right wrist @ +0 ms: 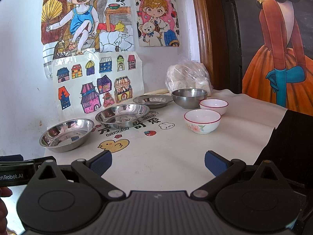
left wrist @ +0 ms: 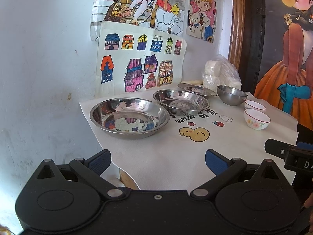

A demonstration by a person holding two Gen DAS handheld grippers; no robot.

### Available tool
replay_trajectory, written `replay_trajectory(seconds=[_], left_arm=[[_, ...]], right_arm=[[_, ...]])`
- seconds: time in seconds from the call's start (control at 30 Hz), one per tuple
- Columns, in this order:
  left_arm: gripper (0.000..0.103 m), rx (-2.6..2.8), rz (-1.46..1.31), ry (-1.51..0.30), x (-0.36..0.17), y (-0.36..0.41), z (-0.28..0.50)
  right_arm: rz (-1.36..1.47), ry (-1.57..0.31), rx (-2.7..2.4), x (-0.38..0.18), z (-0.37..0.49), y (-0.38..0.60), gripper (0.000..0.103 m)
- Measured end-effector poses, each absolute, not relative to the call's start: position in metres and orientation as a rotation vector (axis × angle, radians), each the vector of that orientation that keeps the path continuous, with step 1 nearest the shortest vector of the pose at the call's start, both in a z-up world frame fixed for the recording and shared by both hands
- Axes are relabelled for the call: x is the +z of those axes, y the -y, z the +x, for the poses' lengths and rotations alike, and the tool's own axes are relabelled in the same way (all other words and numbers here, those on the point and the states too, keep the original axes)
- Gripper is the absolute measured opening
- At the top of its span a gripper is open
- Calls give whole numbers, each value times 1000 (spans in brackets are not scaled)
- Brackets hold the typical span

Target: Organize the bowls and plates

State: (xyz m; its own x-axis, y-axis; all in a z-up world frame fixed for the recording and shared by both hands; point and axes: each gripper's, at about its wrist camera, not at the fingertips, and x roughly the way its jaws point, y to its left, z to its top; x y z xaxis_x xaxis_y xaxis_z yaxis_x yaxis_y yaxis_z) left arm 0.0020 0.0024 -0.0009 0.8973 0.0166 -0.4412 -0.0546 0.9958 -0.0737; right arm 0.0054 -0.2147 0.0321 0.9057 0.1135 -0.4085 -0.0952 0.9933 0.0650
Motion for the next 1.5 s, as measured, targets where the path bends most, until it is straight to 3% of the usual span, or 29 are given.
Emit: replay_trajectory(seconds=[1.07,1.5], left_arm=[[102,80,-112,-517,-5,-14,24],[102,144,-57,-482,36,-75,79]], right_arm=[[10,-469,111,28,24,206,103],[-49,-456,347,64,67,165,103]])
